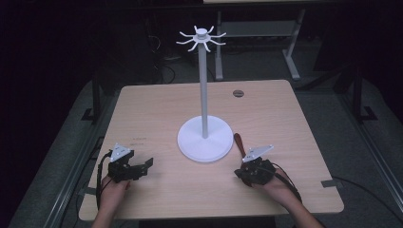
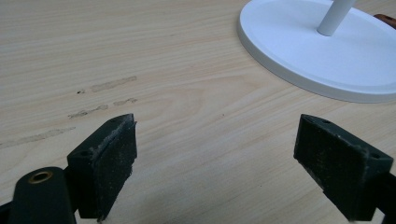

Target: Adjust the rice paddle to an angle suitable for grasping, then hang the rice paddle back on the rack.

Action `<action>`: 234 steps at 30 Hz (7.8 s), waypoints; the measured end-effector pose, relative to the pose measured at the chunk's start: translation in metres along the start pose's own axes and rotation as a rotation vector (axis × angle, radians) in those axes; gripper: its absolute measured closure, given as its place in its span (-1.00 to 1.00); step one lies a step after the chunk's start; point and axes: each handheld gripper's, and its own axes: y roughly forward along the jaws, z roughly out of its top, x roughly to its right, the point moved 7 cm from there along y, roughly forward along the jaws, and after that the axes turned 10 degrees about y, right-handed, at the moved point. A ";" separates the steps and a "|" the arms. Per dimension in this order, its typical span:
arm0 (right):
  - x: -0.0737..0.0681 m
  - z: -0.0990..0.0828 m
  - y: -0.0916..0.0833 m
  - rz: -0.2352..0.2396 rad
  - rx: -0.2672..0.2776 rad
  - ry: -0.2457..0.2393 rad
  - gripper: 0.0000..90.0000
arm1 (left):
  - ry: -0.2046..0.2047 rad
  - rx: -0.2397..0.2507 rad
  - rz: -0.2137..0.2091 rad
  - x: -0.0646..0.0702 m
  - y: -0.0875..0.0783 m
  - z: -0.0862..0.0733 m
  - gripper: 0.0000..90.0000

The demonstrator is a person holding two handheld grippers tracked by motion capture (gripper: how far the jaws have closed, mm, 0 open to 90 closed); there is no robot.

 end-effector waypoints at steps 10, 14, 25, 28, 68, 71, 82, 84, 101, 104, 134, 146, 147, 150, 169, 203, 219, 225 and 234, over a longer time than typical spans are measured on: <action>0.008 -0.002 -0.004 -0.014 -0.001 0.027 1.00 | 0.002 0.000 0.000 0.000 -0.001 0.000 -0.72; 0.012 -0.003 -0.006 -0.019 -0.002 0.040 1.00 | 0.004 -0.002 -0.002 0.000 -0.001 0.000 -0.72; 0.026 -0.006 -0.011 -0.040 -0.012 0.069 1.00 | 0.003 0.003 -0.003 0.001 0.000 0.001 -0.72; 0.029 -0.007 -0.012 -0.043 -0.011 0.079 1.00 | 0.004 0.001 -0.003 0.000 -0.001 0.001 -0.72; 0.084 -0.013 -0.044 -0.106 0.048 0.125 0.92 | -0.005 0.010 -0.021 0.001 0.003 0.002 -0.72; 0.083 -0.009 -0.046 -0.101 0.056 0.134 0.82 | -0.008 0.013 -0.028 0.003 0.003 0.002 -0.72; 0.084 0.007 -0.050 -0.091 0.042 0.121 0.46 | -0.001 0.012 -0.038 0.008 0.006 0.004 -0.72; 0.084 0.008 -0.050 -0.091 0.040 0.113 0.45 | 0.004 0.011 -0.036 0.008 0.006 0.004 -0.72; 0.096 0.043 -0.042 -0.103 -0.053 0.066 0.19 | 0.015 0.000 -0.049 0.011 0.008 0.005 -0.72; 0.100 0.047 -0.040 -0.109 -0.060 0.073 0.17 | 0.007 0.012 -0.047 0.013 0.009 0.006 -0.72; 0.112 0.055 -0.008 -0.139 -0.362 -0.001 0.27 | 0.003 0.007 -0.038 0.012 0.007 0.004 -0.72; 0.117 0.049 0.000 -0.169 -0.458 -0.010 0.44 | 0.003 -0.002 -0.040 0.012 0.006 0.002 -0.72; 0.117 0.049 0.000 -0.171 -0.466 -0.011 0.46 | -0.002 0.001 -0.039 0.012 0.006 0.002 -0.72; 0.116 0.050 0.002 -0.177 -0.508 -0.009 0.50 | -0.002 0.002 -0.039 0.012 0.006 0.002 -0.72; 0.119 0.052 0.003 -0.195 -0.519 0.002 0.72 | 0.006 0.003 -0.044 0.012 0.006 0.003 -0.72; 0.124 0.071 -0.051 -0.094 0.046 0.098 0.73 | 0.006 0.005 -0.040 0.012 0.005 0.002 -0.72; 0.117 0.084 -0.083 0.006 0.307 0.071 0.73 | 0.012 -0.001 -0.043 0.013 0.006 0.003 -0.72; 0.109 0.091 -0.091 0.034 0.375 0.077 0.73 | 0.016 -0.002 -0.045 0.013 0.006 0.003 -0.72; 0.095 0.100 -0.105 0.075 0.443 0.050 0.73 | 0.030 -0.011 -0.048 0.015 0.007 0.002 -0.72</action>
